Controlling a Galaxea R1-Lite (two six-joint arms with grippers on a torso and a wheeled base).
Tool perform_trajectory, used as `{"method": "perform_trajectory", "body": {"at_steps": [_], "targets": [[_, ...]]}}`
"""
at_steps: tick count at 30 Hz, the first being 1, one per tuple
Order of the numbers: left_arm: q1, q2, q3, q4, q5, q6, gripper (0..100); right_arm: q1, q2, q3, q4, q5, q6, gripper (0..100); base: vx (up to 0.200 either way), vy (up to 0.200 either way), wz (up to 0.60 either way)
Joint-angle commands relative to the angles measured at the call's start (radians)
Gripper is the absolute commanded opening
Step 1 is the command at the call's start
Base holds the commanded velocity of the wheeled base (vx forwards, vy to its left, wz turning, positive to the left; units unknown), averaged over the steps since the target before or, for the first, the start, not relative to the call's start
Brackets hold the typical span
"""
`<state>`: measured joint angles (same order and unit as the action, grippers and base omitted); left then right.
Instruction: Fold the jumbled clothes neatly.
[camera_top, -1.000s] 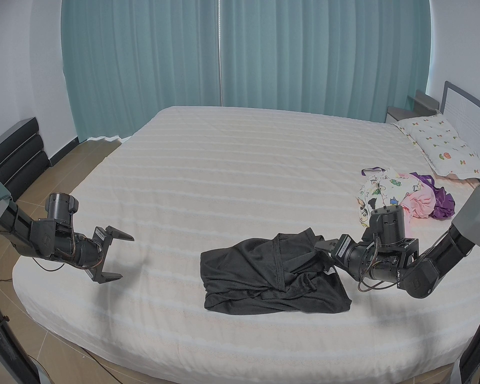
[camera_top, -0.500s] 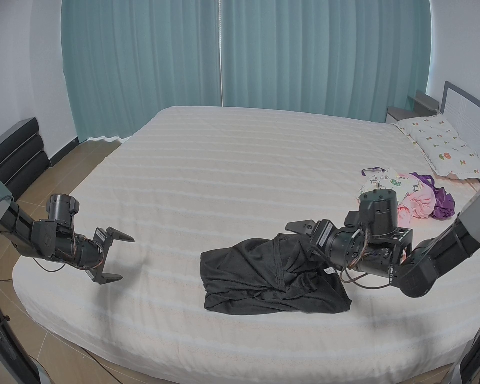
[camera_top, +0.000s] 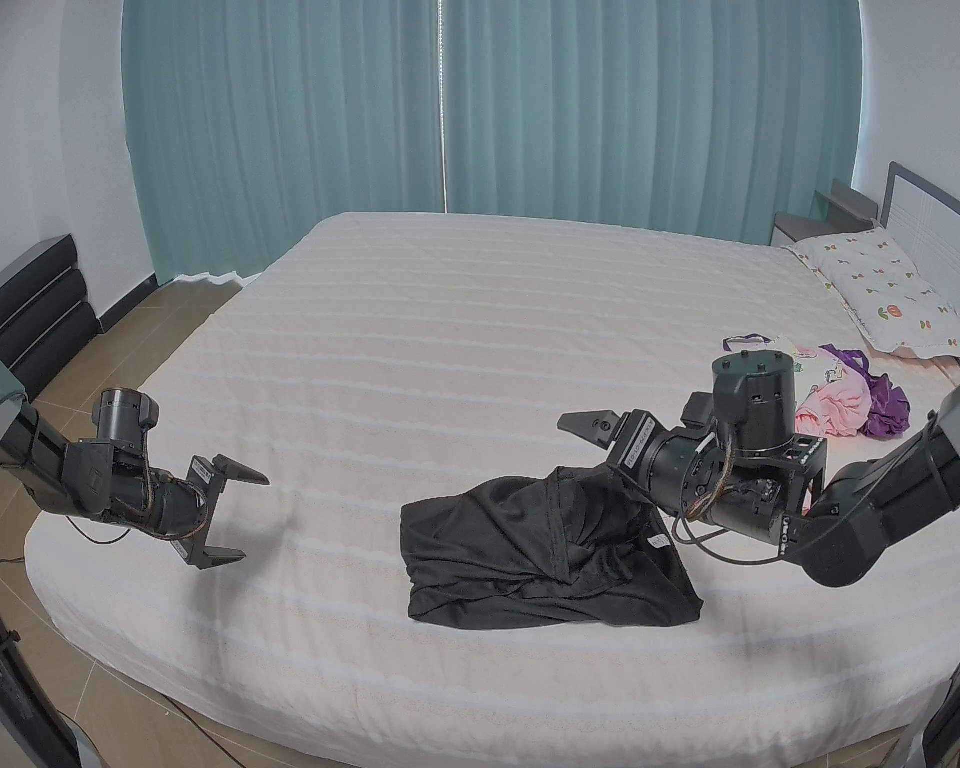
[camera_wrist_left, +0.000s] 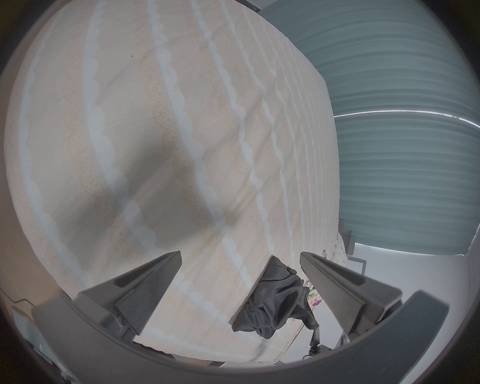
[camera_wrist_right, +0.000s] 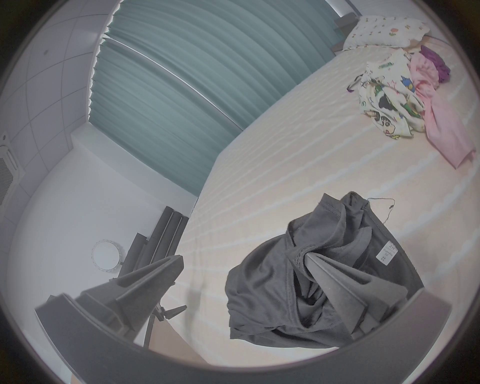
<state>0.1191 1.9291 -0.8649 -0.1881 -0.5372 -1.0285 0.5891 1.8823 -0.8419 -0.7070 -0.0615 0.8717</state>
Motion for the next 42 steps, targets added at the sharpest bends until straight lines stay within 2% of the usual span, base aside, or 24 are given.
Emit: {"method": "perform_trajectory", "body": {"at_steps": [1,6,13,15,19,20,29,35,38,42], "targets": [[0.001,0.002,0.000,-0.001,0.000,-0.001,100,0.006,-0.058,-0.005,0.004,-0.017,-0.007,100,0.000,0.000,0.00],[0.002,0.001,-0.002,-0.001,0.000,-0.001,100,-0.040,-0.086,0.007,0.040,-0.041,-0.014,100,0.000,0.000,0.00],[0.005,0.001,-0.003,-0.001,0.000,-0.001,100,-0.144,-0.155,0.087,0.072,-0.040,-0.014,100,0.000,0.000,0.00],[0.005,0.001,-0.003,-0.001,0.000,-0.001,100,-0.172,-0.172,0.116,0.077,-0.021,-0.026,100,0.000,0.000,0.00],[0.004,0.001,-0.002,-0.001,0.000,-0.001,100,-0.141,-0.129,0.109,0.073,-0.009,-0.036,100,0.000,0.000,0.00],[0.004,0.001,-0.002,-0.001,0.000,-0.001,100,-0.107,-0.078,0.087,0.064,0.000,-0.034,100,0.000,0.000,0.00],[0.004,0.002,0.000,-0.001,0.000,-0.001,100,0.003,0.204,-0.086,0.067,0.032,-0.034,100,0.000,0.000,0.00],[0.002,0.004,0.000,-0.001,0.000,-0.001,100,0.005,0.274,-0.115,0.064,0.127,-0.082,100,0.000,0.000,0.00],[0.002,0.007,0.000,-0.001,0.000,-0.001,100,-0.006,0.296,-0.111,0.061,0.141,-0.129,100,0.000,0.000,0.00],[0.001,0.011,0.000,-0.001,-0.001,-0.001,100,-0.011,0.317,-0.098,0.060,0.143,-0.142,100,0.000,0.000,0.00]]}}
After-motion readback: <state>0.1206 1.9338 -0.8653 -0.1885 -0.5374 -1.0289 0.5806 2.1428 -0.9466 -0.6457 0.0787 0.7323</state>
